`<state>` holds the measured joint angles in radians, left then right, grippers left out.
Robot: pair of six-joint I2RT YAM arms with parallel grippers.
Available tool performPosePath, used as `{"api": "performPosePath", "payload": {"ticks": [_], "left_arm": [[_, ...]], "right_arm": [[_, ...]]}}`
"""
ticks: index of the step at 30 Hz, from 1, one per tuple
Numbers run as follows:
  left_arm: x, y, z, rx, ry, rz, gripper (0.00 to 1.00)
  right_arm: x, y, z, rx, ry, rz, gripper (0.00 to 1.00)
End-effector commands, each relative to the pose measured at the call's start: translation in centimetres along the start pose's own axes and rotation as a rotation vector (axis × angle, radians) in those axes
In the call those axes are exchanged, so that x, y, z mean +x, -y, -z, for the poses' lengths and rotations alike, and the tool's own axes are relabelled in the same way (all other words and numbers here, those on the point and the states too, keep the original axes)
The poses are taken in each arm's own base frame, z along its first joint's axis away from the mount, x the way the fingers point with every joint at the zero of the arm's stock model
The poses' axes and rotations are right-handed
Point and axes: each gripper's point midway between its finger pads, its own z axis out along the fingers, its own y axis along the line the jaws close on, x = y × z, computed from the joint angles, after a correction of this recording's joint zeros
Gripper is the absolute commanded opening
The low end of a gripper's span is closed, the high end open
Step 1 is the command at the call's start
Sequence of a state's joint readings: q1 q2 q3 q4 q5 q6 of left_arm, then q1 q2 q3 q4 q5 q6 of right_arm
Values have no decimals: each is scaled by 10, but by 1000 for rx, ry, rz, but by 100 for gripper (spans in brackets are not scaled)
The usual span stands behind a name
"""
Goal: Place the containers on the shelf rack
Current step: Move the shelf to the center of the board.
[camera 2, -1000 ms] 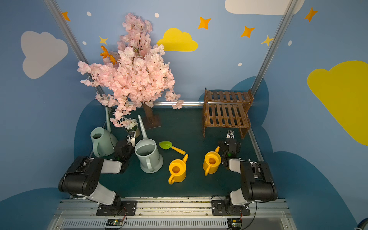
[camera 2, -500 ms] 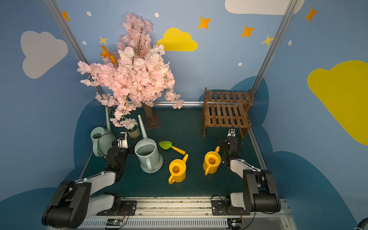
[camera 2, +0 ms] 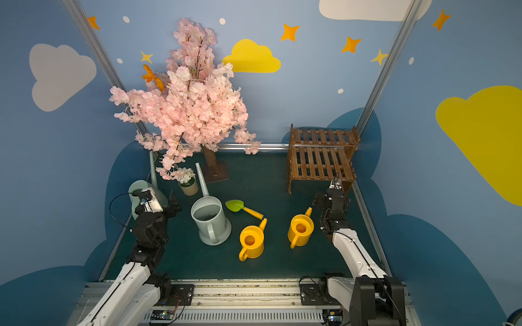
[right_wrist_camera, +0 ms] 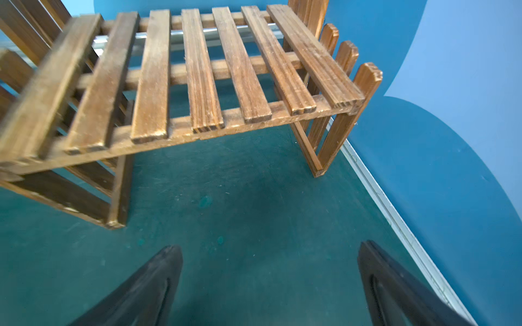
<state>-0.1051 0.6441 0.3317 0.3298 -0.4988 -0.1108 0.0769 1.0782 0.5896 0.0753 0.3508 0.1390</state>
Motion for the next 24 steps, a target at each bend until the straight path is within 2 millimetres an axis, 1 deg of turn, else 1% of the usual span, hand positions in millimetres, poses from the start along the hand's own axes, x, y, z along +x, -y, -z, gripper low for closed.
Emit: {"api": "performPosePath", "payload": {"ticks": [1,3,4,5,7,9,11,12,14,16,18,19,21,24], "left_arm": [[-16,-30,19,-145,-17,16,100],[-42,-43,36,-188,45,57,100],[-58,-48,47,-191,82,65,100],[-73,-48,55,-180,113,61,100],[-102,-47,68,-150,160,54,100],[-127,-36,76,-74,153,33,100],[-146,-14,78,39,121,16,100],[-157,0,78,110,97,16,100],[-168,25,77,233,21,34,100],[-169,56,76,380,-74,78,100],[-174,82,80,495,-128,119,99],[-174,95,82,544,-153,126,98],[-174,121,88,629,-180,106,96],[-169,166,100,727,-213,8,96]], "right_arm": [[-27,1,27,-20,0,-119,98],[-40,0,46,-44,-23,-134,98],[-51,0,59,-61,-21,-138,98],[-58,0,66,-68,-17,-141,98],[-65,3,79,-70,-24,-142,98],[-73,4,88,-73,-30,-143,98],[-79,4,93,-78,-36,-142,98],[-83,4,95,-80,-37,-139,98],[-91,4,98,-77,-44,-128,98],[-97,7,96,-57,-61,-112,98],[-103,15,93,-27,-85,-104,98],[-104,18,91,-16,-99,-101,98],[-103,27,85,-4,-138,-113,98],[-99,39,73,-8,-228,-165,98]]}}
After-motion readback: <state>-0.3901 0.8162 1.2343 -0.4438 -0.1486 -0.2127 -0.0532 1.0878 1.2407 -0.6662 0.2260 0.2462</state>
